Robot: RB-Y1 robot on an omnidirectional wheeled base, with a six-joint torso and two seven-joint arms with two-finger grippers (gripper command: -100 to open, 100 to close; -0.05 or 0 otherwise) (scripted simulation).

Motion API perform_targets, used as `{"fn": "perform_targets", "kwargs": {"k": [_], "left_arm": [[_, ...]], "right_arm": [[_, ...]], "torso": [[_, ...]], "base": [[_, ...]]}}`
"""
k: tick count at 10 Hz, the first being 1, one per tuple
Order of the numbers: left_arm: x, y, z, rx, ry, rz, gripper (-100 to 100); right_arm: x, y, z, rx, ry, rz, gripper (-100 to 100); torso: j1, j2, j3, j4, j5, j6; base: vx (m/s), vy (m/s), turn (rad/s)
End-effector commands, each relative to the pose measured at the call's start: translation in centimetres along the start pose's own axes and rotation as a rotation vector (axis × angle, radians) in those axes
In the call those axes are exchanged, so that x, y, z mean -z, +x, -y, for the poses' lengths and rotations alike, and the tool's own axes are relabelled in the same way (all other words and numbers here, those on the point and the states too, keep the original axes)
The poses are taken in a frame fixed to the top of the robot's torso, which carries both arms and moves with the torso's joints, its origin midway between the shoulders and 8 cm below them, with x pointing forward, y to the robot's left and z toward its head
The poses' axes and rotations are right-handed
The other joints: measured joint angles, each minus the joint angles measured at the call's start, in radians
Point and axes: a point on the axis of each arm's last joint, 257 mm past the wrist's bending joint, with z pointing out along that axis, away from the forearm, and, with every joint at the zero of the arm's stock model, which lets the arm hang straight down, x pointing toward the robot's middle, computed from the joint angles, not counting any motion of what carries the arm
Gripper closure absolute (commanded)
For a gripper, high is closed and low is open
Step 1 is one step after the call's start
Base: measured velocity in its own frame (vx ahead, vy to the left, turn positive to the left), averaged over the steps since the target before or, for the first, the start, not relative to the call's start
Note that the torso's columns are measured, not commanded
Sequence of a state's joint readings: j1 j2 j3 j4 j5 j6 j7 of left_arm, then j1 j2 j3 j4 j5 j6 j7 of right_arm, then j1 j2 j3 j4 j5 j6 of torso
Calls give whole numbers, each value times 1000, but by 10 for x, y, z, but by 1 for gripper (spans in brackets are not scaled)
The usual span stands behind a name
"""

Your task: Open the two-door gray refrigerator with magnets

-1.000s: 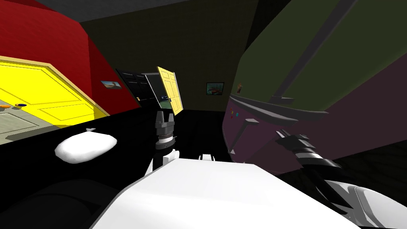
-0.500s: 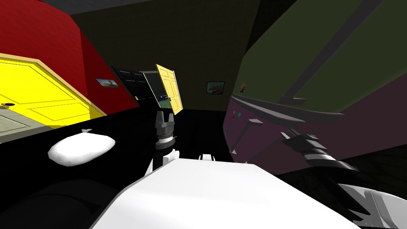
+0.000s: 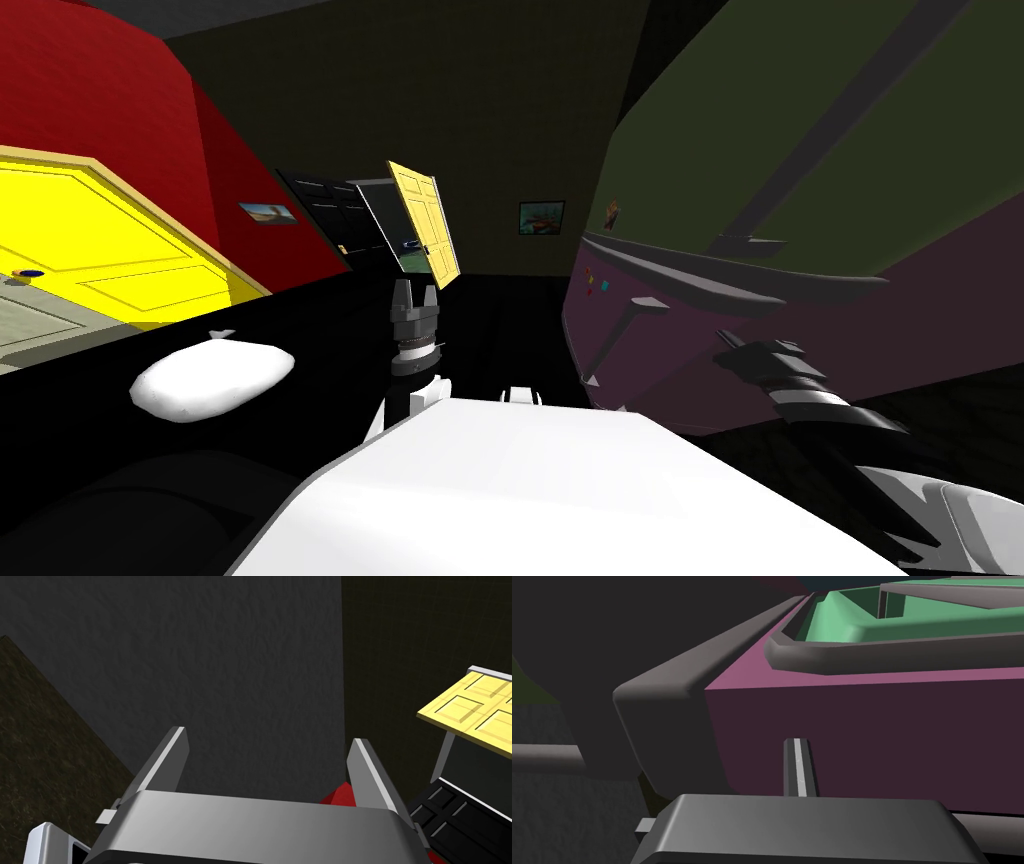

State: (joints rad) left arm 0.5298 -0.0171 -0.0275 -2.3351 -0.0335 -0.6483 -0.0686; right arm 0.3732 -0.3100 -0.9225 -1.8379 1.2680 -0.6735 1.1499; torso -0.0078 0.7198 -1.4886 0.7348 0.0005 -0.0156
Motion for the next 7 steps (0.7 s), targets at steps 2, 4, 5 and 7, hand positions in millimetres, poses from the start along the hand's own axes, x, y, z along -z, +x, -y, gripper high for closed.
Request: {"fn": "perform_targets", "kwargs": {"k": [2,4,5,7], "left_arm": [[0,0,0,0,0,0,0],[0,0,0,0,0,0,0],[0,0,0,0,0,0,0],[0,0,0,0,0,0,0]], "right_arm": [[1,-1,2,4,1,2,-100],[3,2,3,7,-8,1,-100],[4,4,4,10,-15,0,-100],[6,7,6,14,-29,-1,-100]], "torso": [[5,1,2,-4,-4,7],[10,-2,1,-5,-3,5],[6,-3,0,-6,-6,2],[-7,-13,-5,-10,-13,-1]], "base": [[3,12,-25],[88,154,-24],[109,157,1],[122,182,-14]]}}
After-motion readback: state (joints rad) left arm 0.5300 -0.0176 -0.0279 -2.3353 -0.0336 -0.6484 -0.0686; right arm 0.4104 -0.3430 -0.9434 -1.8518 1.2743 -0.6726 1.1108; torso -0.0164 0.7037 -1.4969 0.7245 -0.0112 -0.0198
